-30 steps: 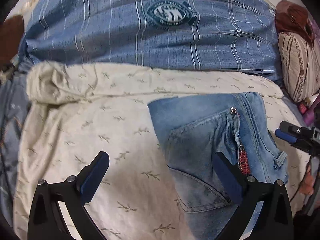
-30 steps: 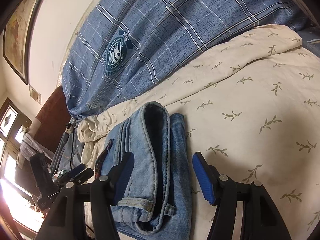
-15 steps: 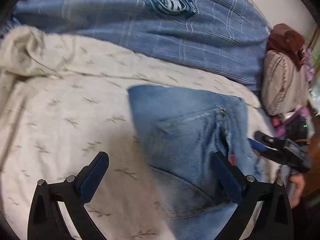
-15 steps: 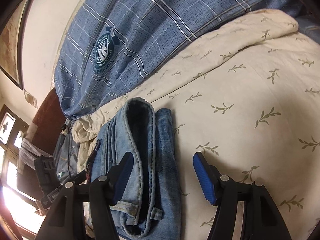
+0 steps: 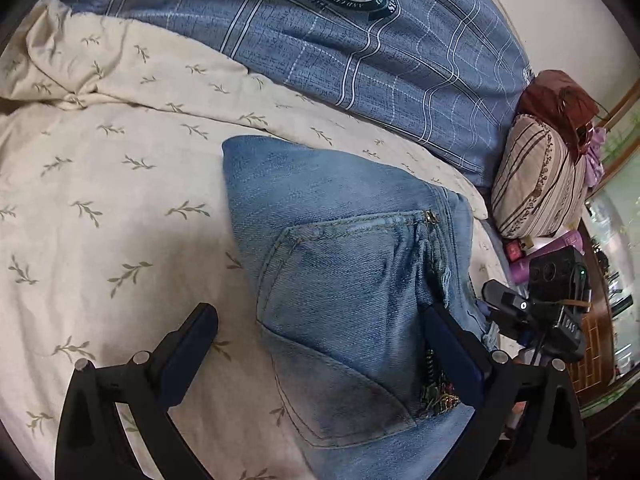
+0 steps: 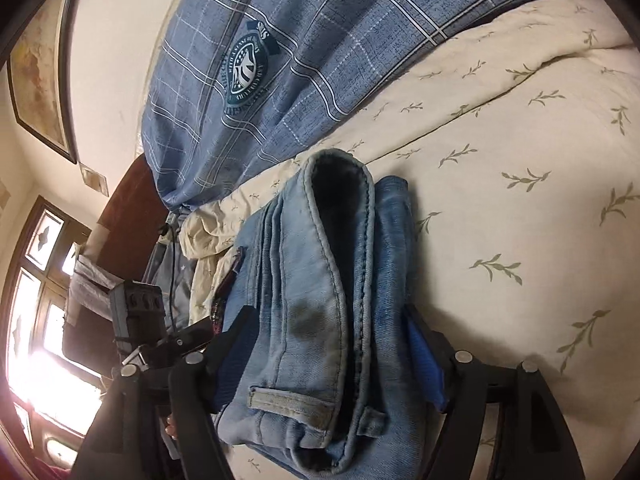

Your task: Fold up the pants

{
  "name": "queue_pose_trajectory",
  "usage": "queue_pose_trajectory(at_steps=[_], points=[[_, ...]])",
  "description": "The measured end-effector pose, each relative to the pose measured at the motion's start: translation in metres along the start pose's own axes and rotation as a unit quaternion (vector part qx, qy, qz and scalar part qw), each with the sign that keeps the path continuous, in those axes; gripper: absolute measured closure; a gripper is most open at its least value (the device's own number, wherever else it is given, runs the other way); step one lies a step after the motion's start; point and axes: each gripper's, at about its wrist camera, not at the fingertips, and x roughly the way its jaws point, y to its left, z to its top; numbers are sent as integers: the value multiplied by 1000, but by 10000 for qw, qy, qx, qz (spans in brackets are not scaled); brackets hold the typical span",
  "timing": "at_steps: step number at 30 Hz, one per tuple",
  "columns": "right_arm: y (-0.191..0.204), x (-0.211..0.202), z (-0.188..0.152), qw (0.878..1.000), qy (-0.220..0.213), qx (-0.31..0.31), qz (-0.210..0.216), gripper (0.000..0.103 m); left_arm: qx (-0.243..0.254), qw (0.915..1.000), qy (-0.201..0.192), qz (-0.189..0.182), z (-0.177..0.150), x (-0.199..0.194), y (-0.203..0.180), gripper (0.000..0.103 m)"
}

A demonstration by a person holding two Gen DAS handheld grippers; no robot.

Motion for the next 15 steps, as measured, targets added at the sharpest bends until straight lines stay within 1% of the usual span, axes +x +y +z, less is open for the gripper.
queue_pose_trajectory(at_steps=[3, 5, 7, 8, 9, 10, 12, 13, 14, 15], points=[[0, 2, -2, 10000, -52, 52, -35, 28, -3, 10000, -8, -37, 1, 3, -1, 1], [4, 5, -2, 9998, -89, -4, -150, 28, -3, 10000, -23, -42, 1, 4, -2, 3], [10, 6, -3, 9993, -115, -143, -327, 28, 31, 9999, -28, -113, 1, 3, -3, 13], [11, 7, -4, 9990, -129, -182, -390, 29, 50, 9997, -15, -228, 0, 2, -5, 22], [13, 7, -5, 9986, -135, -233, -459, 30, 86, 9997, -42, -223, -1, 1, -7, 23], [16, 8, -5, 9979, -143, -297, -552, 35, 134, 9997, -60, -194, -1, 1, -8, 23], [17, 7, -6, 9973, -171, -307, -645, 45, 159, 9996, -71, -211, -1, 0, -9, 30], [16, 6, -6, 9977, -186, -257, -594, 49, 161, 9995, -89, -247, 0, -1, -10, 32], [16, 5, -7, 9979, -204, -250, -562, 52, 201, 9994, -119, -267, 0, -3, -11, 37], [20, 6, -8, 9974, -214, -328, -599, 53, 275, 9992, -141, -253, 0, -4, -13, 39]])
